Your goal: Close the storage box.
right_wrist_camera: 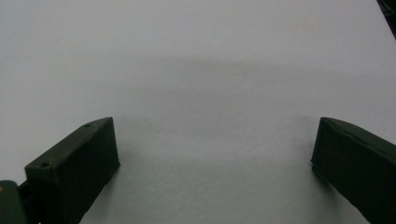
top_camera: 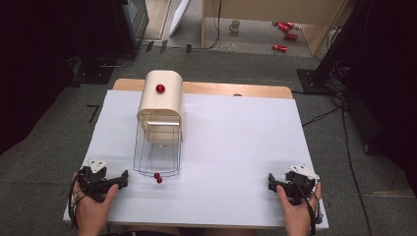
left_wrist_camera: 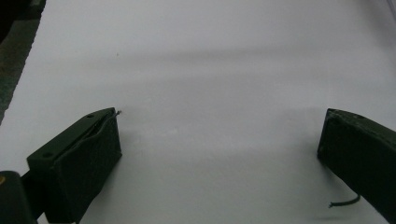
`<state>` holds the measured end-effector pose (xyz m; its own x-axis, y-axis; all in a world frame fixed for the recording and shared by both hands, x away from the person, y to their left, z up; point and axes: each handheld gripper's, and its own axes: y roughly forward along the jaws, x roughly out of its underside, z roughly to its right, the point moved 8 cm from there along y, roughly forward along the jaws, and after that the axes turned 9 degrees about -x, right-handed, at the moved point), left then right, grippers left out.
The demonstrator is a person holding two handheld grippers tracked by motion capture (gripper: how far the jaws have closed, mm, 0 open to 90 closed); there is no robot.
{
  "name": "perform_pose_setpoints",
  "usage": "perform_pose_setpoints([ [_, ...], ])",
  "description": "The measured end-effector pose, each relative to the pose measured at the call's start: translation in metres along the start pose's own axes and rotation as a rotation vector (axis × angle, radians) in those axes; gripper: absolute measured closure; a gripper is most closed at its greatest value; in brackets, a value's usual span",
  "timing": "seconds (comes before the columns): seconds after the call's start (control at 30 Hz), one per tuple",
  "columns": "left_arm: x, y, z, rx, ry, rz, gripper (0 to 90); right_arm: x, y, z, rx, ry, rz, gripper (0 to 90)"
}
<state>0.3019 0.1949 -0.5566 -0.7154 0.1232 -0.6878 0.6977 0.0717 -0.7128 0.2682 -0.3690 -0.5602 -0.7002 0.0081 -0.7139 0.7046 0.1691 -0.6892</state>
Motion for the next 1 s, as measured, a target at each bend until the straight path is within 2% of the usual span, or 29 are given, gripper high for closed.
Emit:
perform_pose_setpoints([
  [0.23,0.000,0.000,0.000,0.002,-0.002,-0.001,0.0,0.000,-0.001,-0.001,0.011,0.006,0.000,1.2],
  [0.37,0.000,0.000,0.000,0.002,-0.002,-0.001,0.0,0.000,-0.005,-0.007,0.043,0.027,0.005,7.0],
  [0.4,0.000,0.000,0.000,0.001,-0.001,-0.001,0.0,-0.003,-0.008,-0.015,0.039,0.014,0.018,7.0],
  [0.47,0.000,0.000,0.000,0.001,-0.001,-0.001,0.0,-0.004,-0.009,-0.019,0.034,0.015,0.023,7.0],
  [0.6,0.000,0.000,0.000,0.001,-0.001,-0.001,0.0,-0.015,-0.016,-0.043,-0.013,0.012,0.061,7.1],
  [0.63,0.000,0.000,0.000,0.001,-0.001,0.000,0.0,-0.021,-0.017,-0.057,-0.041,-0.002,0.069,7.1],
  [0.67,0.000,0.000,0.000,0.001,-0.001,0.000,0.0,-0.021,-0.017,-0.057,-0.041,-0.002,0.069,7.1],
  [0.7,0.000,0.000,0.000,0.001,-0.001,0.000,0.0,-0.024,-0.017,-0.071,-0.070,-0.014,0.071,7.1],
  [0.73,0.000,0.000,0.000,0.001,-0.001,-0.001,0.0,-0.024,-0.017,-0.071,-0.070,-0.014,0.071,7.1],
  [0.8,0.000,0.000,0.000,0.001,-0.001,-0.001,0.0,-0.027,-0.016,-0.085,-0.093,-0.027,0.076,7.5],
  [0.9,0.000,0.000,0.000,0.001,-0.001,-0.001,0.0,-0.031,-0.015,-0.101,-0.104,-0.035,0.096,13.2],
  [1.0,0.000,0.000,0.000,0.002,-0.001,-0.001,0.0,-0.034,-0.013,-0.115,-0.126,-0.050,0.101,13.2],
])
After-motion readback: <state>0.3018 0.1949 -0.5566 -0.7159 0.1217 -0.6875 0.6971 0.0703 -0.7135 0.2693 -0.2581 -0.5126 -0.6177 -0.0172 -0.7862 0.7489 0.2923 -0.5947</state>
